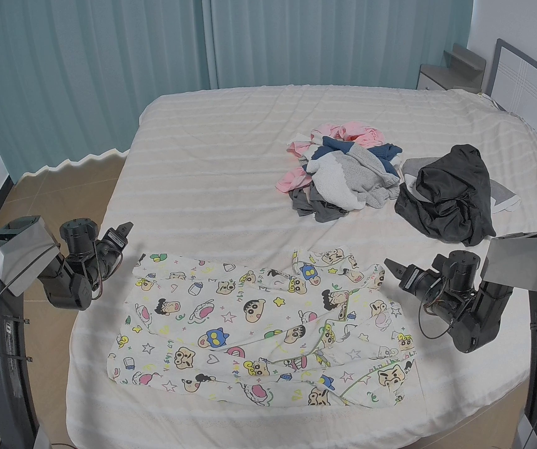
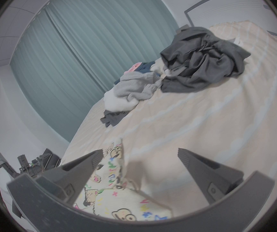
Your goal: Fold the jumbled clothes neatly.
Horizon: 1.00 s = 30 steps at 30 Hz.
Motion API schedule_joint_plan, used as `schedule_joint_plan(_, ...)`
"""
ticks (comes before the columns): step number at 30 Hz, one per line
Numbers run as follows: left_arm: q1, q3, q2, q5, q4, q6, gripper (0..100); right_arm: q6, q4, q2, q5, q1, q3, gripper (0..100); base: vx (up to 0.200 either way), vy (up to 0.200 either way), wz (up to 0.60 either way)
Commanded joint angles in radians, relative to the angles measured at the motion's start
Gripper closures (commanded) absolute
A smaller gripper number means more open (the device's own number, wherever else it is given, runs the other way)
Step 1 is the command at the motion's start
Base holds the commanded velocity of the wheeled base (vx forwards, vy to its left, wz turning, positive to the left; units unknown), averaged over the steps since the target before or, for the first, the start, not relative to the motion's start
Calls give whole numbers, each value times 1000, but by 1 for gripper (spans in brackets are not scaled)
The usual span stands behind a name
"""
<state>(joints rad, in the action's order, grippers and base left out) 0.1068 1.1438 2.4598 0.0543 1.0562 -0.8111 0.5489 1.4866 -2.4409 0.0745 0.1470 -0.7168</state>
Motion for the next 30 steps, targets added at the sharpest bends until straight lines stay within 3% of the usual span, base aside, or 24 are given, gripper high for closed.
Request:
schedule_joint_plan(1, 31, 19, -1, -33, -2, 1, 0, 8, 6, 51, 2, -53, 46, 0, 0, 0, 0)
schedule_joint_plan(5, 74, -72, -91, 4, -50, 4, 0, 62, 12, 158, 11, -40, 201, 0, 0, 0, 0)
schedule_joint_plan(7, 97, -145, -174, 110, -101, 4, 0, 117, 21, 230, 25, 3, 298, 0, 0, 0, 0)
schedule_joint_plan(8, 99, -151, -180, 118, -105, 4, 0, 120, 21, 237, 27, 5, 304, 0, 0, 0, 0)
schedule_joint_plan(9, 117, -227, -254, 196, -148, 4, 0, 160, 18, 290, 45, 34, 372, 0, 0, 0, 0)
schedule_joint_plan(11, 126, -325, -354, 276, -214, 4, 0, 206, 11, 341, 91, 78, 476, 0, 0, 0, 0)
schedule_joint_plan(12, 128, -337, -366, 285, -223, 4, 0, 209, 12, 342, 99, 85, 490, 0, 0, 0, 0)
schedule_joint_plan(17, 152, -530, -530, 512, -341, 13, 0, 172, 46, 299, 200, 109, 634, 0, 0, 0, 0)
schedule_joint_plan(21, 162, -654, -535, 535, -349, 211, 0, 83, 47, 275, 249, 115, 637, 0, 0, 0, 0)
schedule_joint_plan(22, 179, -702, -513, 539, -347, 337, 0, 51, 47, 263, 272, 118, 636, 0, 0, 0, 0)
schedule_joint_plan(24, 194, -731, -490, 544, -351, 446, 0, 32, 47, 255, 297, 126, 634, 0, 0, 0, 0)
schedule_joint_plan(30, 200, -754, -397, 576, -331, 489, 0, 32, 47, 220, 309, 135, 642, 0, 0, 0, 0)
